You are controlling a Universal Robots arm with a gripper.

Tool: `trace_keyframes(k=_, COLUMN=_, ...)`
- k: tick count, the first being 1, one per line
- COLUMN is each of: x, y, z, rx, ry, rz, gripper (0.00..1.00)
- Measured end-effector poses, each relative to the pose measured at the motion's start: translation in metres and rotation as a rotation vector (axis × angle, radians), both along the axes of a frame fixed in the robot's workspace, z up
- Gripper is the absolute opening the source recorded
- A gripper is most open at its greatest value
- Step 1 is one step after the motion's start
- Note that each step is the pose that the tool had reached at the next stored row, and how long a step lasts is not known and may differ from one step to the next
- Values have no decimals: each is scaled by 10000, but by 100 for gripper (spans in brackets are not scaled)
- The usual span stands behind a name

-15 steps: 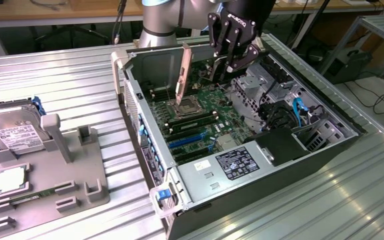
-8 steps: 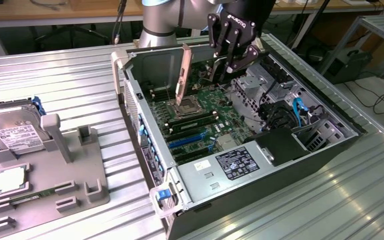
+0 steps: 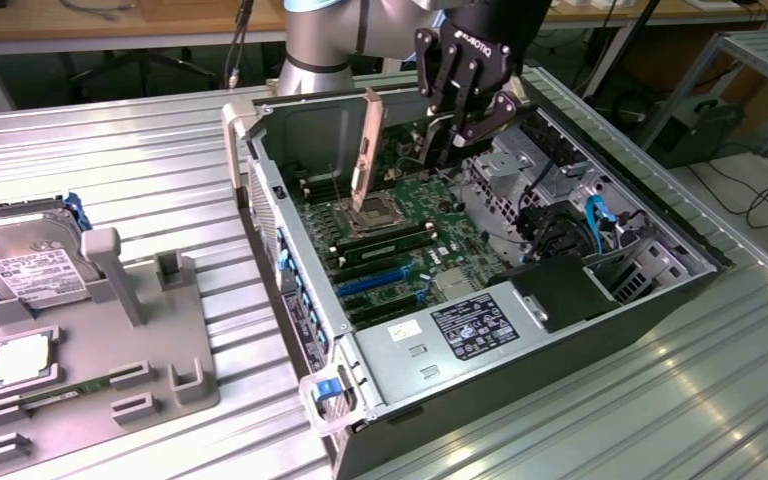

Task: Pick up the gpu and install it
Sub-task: 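Insert the gpu into the slot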

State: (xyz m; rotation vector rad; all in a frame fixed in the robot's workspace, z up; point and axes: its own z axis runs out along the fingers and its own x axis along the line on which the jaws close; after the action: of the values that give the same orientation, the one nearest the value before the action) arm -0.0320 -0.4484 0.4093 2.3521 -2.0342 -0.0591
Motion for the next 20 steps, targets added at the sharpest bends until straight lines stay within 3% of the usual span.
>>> trace_keyframes(k=20, x=0, y=0, z=-37, rx=-1, ry=0, rz=119, gripper=28)
